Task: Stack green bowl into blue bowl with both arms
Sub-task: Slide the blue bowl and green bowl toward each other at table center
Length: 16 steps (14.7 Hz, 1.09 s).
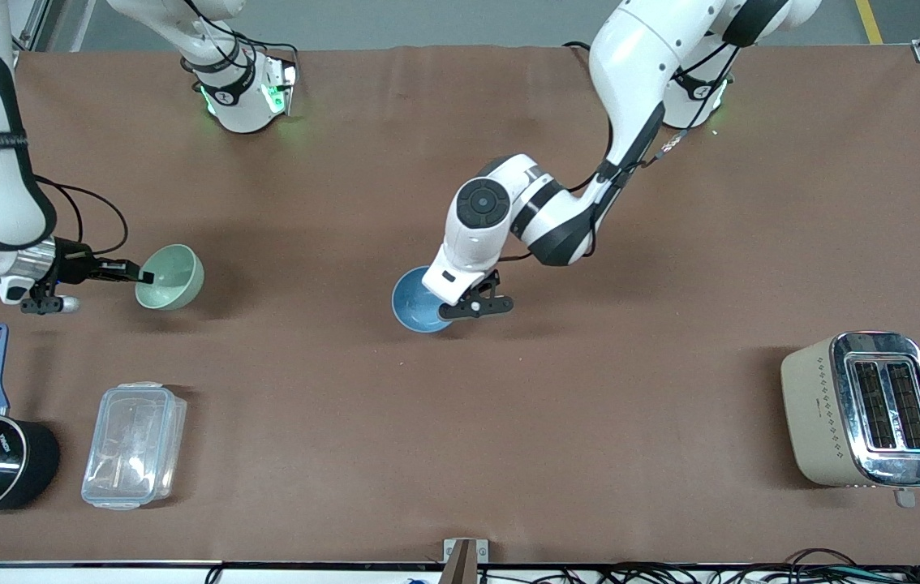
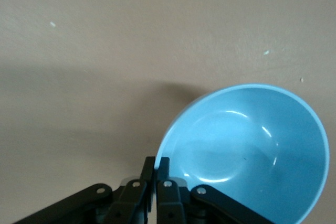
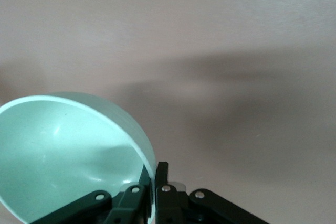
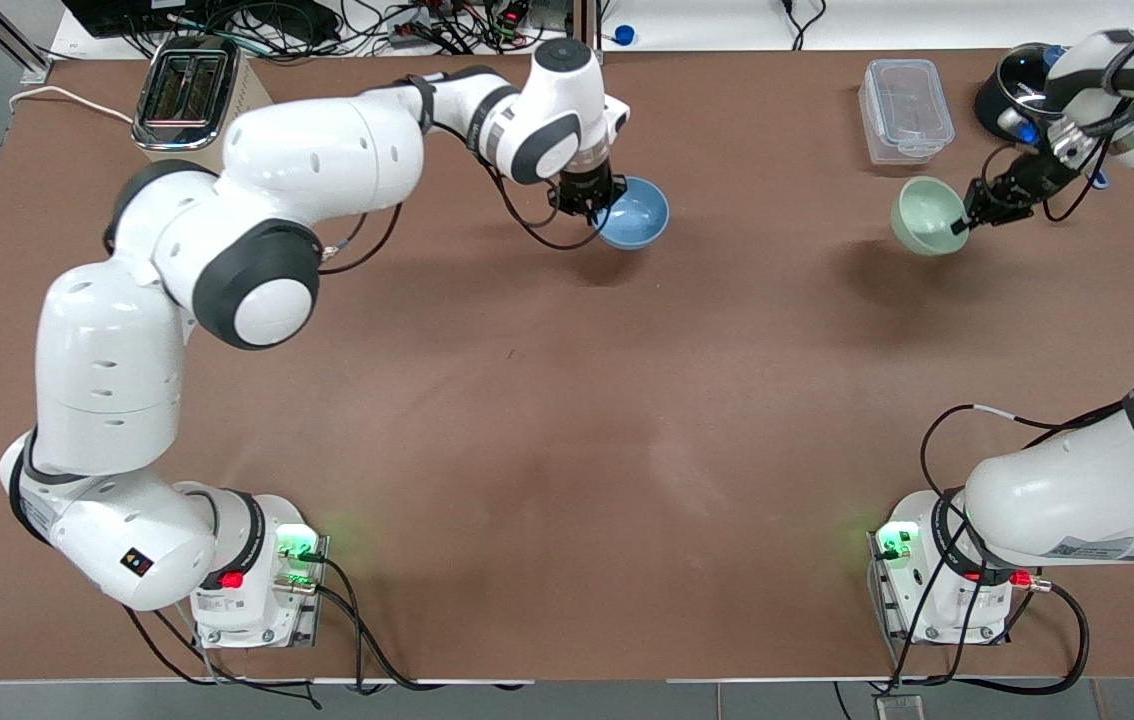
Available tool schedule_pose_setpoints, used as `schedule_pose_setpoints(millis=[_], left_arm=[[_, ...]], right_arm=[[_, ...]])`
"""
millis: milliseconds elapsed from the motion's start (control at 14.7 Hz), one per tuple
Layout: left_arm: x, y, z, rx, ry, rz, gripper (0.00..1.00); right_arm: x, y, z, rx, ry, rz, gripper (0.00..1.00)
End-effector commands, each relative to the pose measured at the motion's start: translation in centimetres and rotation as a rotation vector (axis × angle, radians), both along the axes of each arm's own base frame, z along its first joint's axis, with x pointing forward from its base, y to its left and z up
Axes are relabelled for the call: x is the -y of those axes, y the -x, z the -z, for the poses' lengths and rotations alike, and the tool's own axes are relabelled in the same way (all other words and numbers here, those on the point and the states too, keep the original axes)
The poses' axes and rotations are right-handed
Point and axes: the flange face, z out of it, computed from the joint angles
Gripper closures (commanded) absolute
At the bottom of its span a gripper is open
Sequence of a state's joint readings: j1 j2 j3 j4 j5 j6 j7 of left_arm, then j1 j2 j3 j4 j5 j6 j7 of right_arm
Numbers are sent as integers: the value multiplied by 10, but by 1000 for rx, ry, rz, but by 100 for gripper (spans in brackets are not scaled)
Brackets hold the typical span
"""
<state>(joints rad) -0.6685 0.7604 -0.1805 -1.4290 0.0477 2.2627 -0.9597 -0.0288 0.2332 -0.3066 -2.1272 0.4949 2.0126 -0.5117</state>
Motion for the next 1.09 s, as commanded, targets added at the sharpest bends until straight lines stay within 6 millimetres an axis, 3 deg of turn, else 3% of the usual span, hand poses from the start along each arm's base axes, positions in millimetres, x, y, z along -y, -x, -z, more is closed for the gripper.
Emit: schedule_pose_setpoints(millis=[0, 136, 205, 341, 409, 477, 545, 682, 818, 886, 1023], left_arm=[[15, 0, 16, 10, 9, -15, 100], [14, 1, 27, -1, 2, -15, 93], [14, 2, 33, -6, -1, -10, 80], [13, 1, 36, -9, -4, -12, 66], [13, 1, 36, -10, -4, -16, 49], [14, 1, 33, -6, -1, -13, 17], [11, -2, 25, 3, -4, -11, 0], [2, -13, -12, 29, -6, -18, 0], [-43, -45, -47, 33, -73, -41, 0], [-67, -61, -77, 66, -102, -16, 0], [-118, -86, -122, 78, -144, -53, 0]], right_arm=[[-46, -3, -27, -25, 0, 31, 99], [-79, -11, -32, -50, 11, 55, 98], [-100, -15, -33, -54, 12, 41, 98], [-135, -25, -43, -63, 18, 49, 98], [-161, -29, -48, -76, 22, 55, 98], [-186, -32, -52, -83, 27, 65, 98], [-212, -32, -54, -85, 34, 71, 98], [-271, -27, -58, -91, 43, 76, 97], [-319, -18, -58, -89, 50, 94, 97], [-340, -14, -60, -85, 52, 104, 97], [-371, -7, -61, -67, 53, 132, 97]])
